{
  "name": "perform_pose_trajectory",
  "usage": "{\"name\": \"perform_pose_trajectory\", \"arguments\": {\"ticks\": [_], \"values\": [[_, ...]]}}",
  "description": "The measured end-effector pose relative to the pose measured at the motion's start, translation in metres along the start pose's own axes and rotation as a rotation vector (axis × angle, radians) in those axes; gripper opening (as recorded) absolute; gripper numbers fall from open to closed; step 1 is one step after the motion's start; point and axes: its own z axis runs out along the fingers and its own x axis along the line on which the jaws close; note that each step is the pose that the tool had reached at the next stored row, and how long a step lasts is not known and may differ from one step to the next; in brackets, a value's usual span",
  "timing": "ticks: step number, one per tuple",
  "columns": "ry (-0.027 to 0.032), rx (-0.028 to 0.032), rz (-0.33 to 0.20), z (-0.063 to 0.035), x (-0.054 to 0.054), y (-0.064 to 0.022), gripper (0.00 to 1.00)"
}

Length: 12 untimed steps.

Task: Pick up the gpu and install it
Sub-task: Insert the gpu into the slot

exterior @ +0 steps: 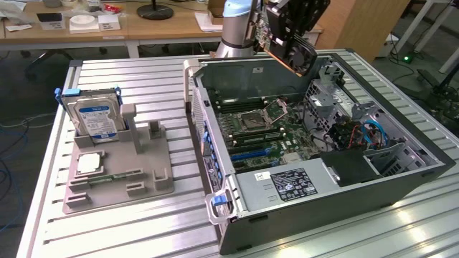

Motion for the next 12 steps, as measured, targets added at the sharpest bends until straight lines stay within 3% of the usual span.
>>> {"name": "perform_pose_trajectory", "arguments": {"ticks": [12], "values": [[0.0079, -0.0043, -0.123, 0.0000, 0.0000, 0.0000, 0.28]]}}
